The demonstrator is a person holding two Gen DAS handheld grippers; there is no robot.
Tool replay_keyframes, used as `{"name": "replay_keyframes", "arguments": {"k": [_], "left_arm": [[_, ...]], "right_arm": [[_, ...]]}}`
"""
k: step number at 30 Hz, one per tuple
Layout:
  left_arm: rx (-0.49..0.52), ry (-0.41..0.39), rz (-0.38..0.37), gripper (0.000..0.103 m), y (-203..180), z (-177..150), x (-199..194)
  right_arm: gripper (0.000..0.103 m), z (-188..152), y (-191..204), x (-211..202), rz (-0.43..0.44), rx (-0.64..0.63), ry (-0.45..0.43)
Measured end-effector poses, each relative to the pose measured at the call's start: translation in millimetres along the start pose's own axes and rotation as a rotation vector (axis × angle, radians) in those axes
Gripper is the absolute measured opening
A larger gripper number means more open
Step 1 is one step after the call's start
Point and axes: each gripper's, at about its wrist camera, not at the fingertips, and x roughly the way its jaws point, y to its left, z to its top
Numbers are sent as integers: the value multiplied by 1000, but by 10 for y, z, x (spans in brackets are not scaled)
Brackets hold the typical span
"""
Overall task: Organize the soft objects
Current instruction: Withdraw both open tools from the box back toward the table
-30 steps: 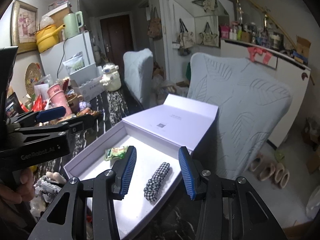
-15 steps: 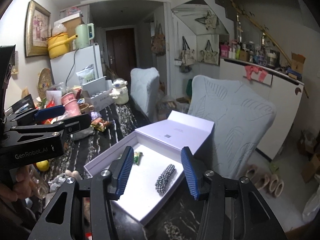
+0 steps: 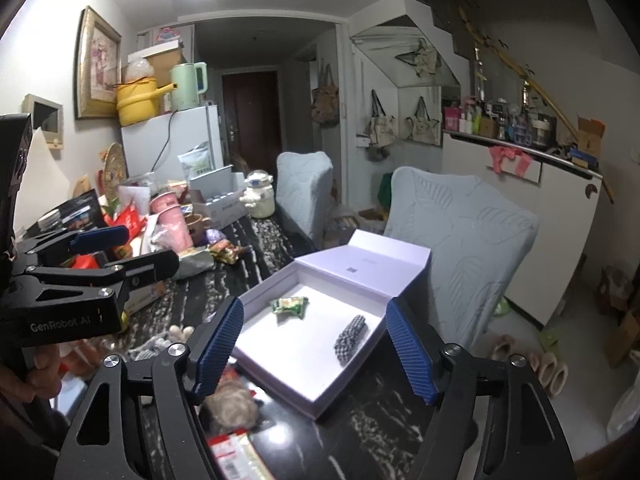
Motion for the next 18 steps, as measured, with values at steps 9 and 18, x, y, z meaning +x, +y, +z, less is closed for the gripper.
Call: {"name": "replay_keyframes", "arguments": {"k": [9, 18], "left_arm": [[4, 34, 13, 83, -5, -272, -228], [-18, 68, -37, 83, 32, -649, -235]], "right_arm": [[75, -262, 135, -212, 32, -11, 20], [75, -624, 223, -250, 40, 4, 65]]}}
